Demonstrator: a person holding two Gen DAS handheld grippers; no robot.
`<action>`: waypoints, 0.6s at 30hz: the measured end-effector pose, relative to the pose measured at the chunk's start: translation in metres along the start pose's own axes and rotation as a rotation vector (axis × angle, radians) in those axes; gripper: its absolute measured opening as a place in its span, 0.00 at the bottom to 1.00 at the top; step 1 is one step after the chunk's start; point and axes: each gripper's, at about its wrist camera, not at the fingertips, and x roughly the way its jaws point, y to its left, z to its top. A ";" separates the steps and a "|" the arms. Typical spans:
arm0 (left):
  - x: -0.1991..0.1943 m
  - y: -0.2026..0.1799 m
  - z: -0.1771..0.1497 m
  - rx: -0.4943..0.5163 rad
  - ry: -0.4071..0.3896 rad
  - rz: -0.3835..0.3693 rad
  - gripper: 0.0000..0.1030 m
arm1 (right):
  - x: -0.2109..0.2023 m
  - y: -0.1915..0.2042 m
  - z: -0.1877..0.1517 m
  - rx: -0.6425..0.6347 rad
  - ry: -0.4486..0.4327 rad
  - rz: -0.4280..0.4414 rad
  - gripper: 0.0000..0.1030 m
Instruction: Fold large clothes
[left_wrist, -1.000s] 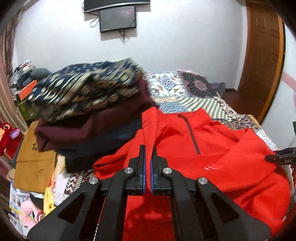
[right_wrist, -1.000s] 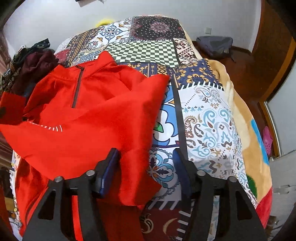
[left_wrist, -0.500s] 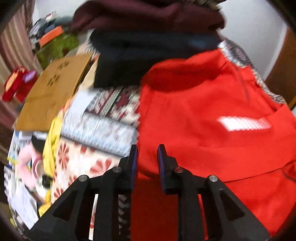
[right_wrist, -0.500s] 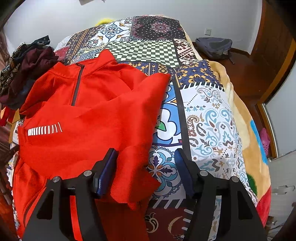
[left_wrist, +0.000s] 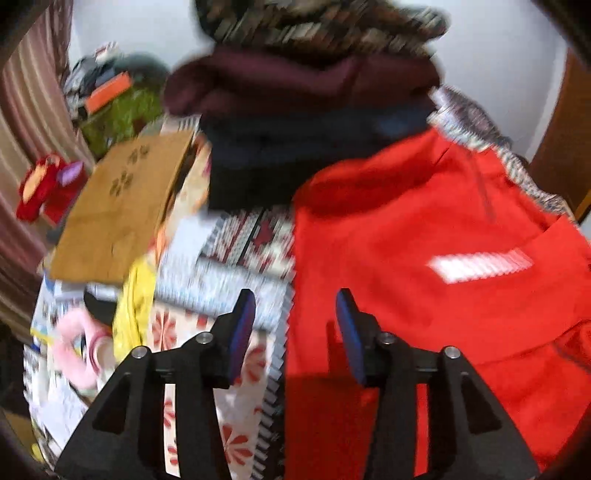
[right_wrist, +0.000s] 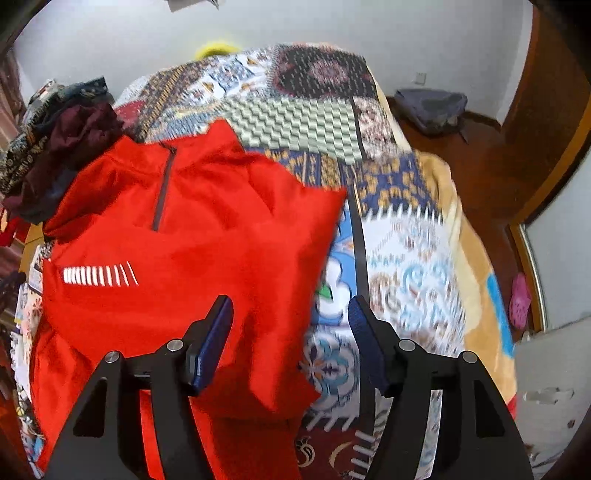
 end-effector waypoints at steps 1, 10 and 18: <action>-0.006 -0.009 0.010 0.022 -0.027 -0.011 0.45 | -0.002 0.002 0.005 -0.008 -0.012 0.002 0.59; -0.010 -0.084 0.065 0.184 -0.138 -0.106 0.52 | 0.000 0.032 0.050 -0.090 -0.076 0.040 0.59; 0.038 -0.142 0.105 0.285 -0.100 -0.180 0.52 | 0.039 0.060 0.084 -0.174 -0.021 0.077 0.59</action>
